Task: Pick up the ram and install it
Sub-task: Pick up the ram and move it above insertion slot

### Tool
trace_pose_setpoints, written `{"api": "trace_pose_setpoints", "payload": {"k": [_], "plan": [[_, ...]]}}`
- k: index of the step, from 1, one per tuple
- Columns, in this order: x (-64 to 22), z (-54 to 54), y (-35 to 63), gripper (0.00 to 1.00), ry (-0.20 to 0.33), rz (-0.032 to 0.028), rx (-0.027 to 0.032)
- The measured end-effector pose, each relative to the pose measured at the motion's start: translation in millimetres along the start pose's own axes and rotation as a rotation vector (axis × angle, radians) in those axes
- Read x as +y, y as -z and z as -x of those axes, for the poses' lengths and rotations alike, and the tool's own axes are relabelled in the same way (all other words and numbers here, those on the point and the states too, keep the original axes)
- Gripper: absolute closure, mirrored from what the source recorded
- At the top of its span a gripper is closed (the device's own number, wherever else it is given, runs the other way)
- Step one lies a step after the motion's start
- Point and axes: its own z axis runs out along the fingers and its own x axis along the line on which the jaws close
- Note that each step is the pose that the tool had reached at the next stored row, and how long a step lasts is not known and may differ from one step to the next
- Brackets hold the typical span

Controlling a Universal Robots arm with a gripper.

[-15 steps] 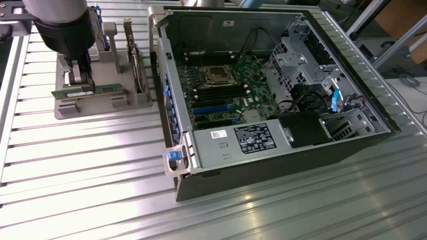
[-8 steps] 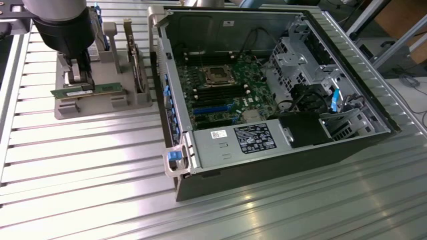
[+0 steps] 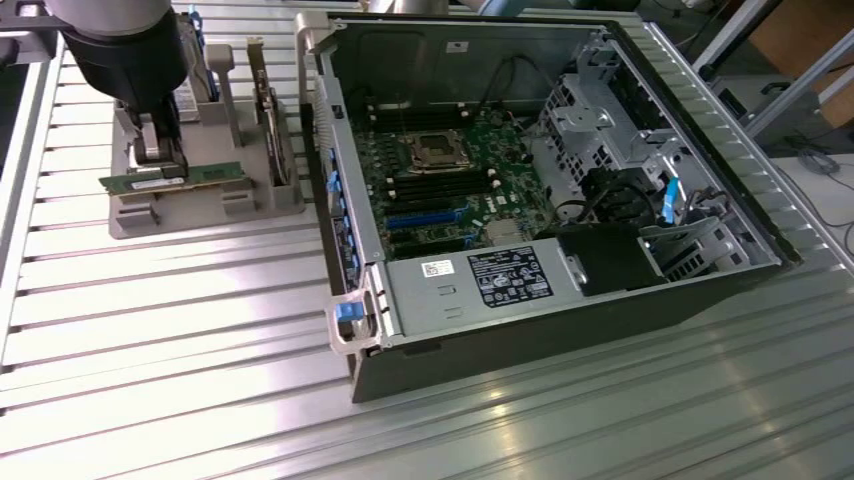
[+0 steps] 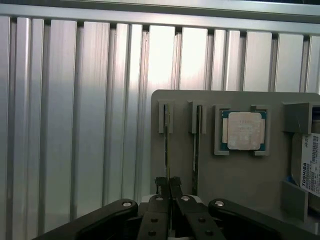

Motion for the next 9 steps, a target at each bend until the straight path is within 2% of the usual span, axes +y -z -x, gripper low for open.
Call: {"api": "trace_pose_setpoints", "payload": {"k": [9], "plan": [[0.2, 0.0, 6.1, 0.88, 0.000, 0.0000, 0.0000]]}}
